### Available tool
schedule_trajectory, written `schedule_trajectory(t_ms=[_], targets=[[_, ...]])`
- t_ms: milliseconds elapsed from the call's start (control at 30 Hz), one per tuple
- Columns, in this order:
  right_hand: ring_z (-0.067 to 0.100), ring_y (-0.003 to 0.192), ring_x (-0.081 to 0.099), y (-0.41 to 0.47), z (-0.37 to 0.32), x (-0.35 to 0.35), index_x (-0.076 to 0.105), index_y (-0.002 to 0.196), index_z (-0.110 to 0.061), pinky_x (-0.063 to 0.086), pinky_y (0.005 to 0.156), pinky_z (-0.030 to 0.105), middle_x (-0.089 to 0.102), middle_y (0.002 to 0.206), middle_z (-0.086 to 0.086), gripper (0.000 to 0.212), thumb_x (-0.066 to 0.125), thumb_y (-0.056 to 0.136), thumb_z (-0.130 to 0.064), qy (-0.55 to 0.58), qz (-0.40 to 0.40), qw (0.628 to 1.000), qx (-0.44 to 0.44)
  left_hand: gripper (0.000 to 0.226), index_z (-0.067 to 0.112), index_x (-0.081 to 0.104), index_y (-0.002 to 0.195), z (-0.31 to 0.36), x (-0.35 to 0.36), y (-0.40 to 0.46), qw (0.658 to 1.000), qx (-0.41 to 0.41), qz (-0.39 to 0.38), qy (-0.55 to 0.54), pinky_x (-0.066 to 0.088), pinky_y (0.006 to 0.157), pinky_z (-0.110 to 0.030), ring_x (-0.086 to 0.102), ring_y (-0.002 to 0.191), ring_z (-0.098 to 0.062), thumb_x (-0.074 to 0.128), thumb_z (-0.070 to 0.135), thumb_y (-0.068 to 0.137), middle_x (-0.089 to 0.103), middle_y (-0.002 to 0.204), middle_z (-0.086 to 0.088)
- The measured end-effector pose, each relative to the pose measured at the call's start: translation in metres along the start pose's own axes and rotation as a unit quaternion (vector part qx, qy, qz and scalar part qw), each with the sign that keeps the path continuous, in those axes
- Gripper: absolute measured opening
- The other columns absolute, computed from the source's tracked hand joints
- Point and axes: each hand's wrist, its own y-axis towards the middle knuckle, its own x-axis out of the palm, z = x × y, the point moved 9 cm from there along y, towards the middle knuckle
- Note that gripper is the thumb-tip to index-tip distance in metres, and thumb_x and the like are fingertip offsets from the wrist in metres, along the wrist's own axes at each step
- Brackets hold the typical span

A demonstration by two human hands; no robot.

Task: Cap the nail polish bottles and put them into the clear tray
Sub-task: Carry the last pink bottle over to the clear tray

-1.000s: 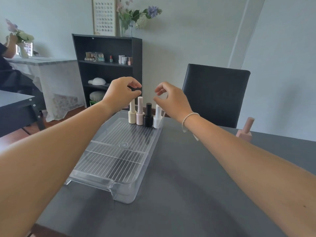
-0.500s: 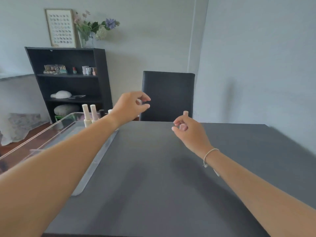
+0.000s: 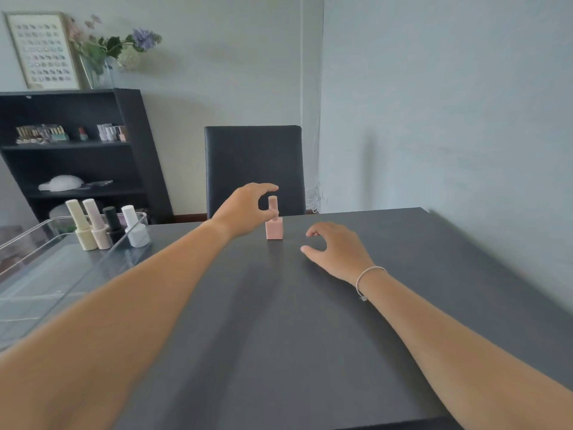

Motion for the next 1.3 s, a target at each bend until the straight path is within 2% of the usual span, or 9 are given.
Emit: schedule_trajectory(t_ms=[100,267,500,667,867,967,1067,1167,1300], targets=[[0.020,0.114,0.046,0.003,0.010,0.012,0.055,0.107,-0.024,0.033,0.097,0.036,0.056,0.120,-0.004,0.031,0.054,0.084,-0.045,-0.019,-0.039,0.999,0.020,0.042,0.022,0.052,0.126,-0.003,0.007,0.005,1.000,-0.009,-0.003,0.001,0.035,0.084,-0.021,0.051,0.102,-0.015,0.059,0.020,0.084,0.054,0.128,0.003],[0.021,0.112,0.045,0.007,0.013,0.017,0.057,0.102,-0.024,0.033,0.096,0.037,0.056,0.118,-0.002,0.031,0.050,0.084,-0.049,-0.043,-0.043,0.998,0.022,0.029,0.020,0.059,0.112,-0.006,0.010,0.007,0.999,-0.016,0.028,-0.044,0.038,0.061,-0.007,0.057,0.081,-0.008,0.051,0.012,0.085,0.067,0.094,0.006],[0.021,0.112,0.045,0.007,0.014,0.019,0.057,0.103,-0.024,0.031,0.096,0.036,0.056,0.118,-0.002,0.032,0.050,0.085,-0.049,-0.043,-0.041,0.998,0.021,0.020,0.017,0.059,0.096,-0.007,0.009,0.009,0.993,-0.024,0.071,-0.095,0.038,0.056,-0.003,0.056,0.074,-0.004,0.048,0.006,0.084,0.070,0.071,0.001],[0.021,0.111,0.045,0.007,0.013,0.019,0.057,0.102,-0.025,0.032,0.096,0.036,0.056,0.117,-0.002,0.031,0.050,0.085,-0.049,-0.041,-0.039,0.998,0.022,0.020,0.021,0.059,0.090,-0.010,0.007,0.009,0.991,-0.033,0.068,-0.113,0.037,0.057,-0.001,0.058,0.077,-0.006,0.048,0.006,0.082,0.070,0.068,0.002],[0.022,0.110,0.046,0.007,0.009,0.015,0.058,0.100,-0.023,0.033,0.095,0.037,0.058,0.114,-0.002,0.029,0.052,0.085,-0.046,-0.030,-0.039,0.999,0.020,0.023,0.020,0.062,0.089,-0.014,-0.024,0.005,0.987,-0.041,0.094,-0.122,0.050,0.074,-0.022,0.060,0.077,-0.013,0.051,0.002,0.079,0.066,0.072,0.010],[0.021,0.110,0.048,0.007,-0.002,0.013,0.059,0.101,-0.022,0.035,0.096,0.037,0.059,0.113,-0.002,0.027,0.053,0.085,-0.043,0.015,-0.030,0.999,0.020,0.022,0.020,0.064,0.093,-0.016,-0.055,0.003,0.988,-0.033,0.114,-0.097,0.050,0.071,-0.020,0.060,0.076,-0.012,0.054,0.004,0.081,0.063,0.079,0.009],[0.019,0.112,0.048,0.010,-0.034,0.015,0.061,0.101,-0.020,0.037,0.098,0.037,0.060,0.114,-0.003,0.026,0.055,0.085,-0.040,0.067,-0.017,0.997,-0.021,0.020,0.022,0.063,0.092,-0.023,-0.094,-0.005,0.986,-0.028,0.142,-0.078,0.049,0.063,-0.016,0.060,0.071,-0.008,0.057,0.006,0.083,0.061,0.082,0.010],[0.014,0.114,0.048,0.012,-0.076,0.025,0.061,0.101,-0.020,0.038,0.099,0.032,0.060,0.115,-0.005,0.024,0.057,0.085,-0.037,0.120,-0.018,0.990,-0.070,0.019,0.022,0.063,0.093,-0.035,-0.131,-0.020,0.984,-0.027,0.163,-0.065,0.052,0.064,-0.019,0.060,0.073,-0.010,0.059,0.006,0.084,0.060,0.084,0.009],[0.011,0.111,0.049,0.014,-0.137,0.046,0.060,0.101,-0.023,0.036,0.091,0.023,0.059,0.113,-0.007,0.022,0.057,0.084,-0.037,0.178,-0.032,0.975,-0.129,0.018,0.019,0.064,0.097,-0.060,-0.176,-0.048,0.980,-0.039,0.187,-0.051,0.055,0.062,-0.017,0.061,0.076,-0.012,0.060,0.007,0.083,0.062,0.088,0.002]])
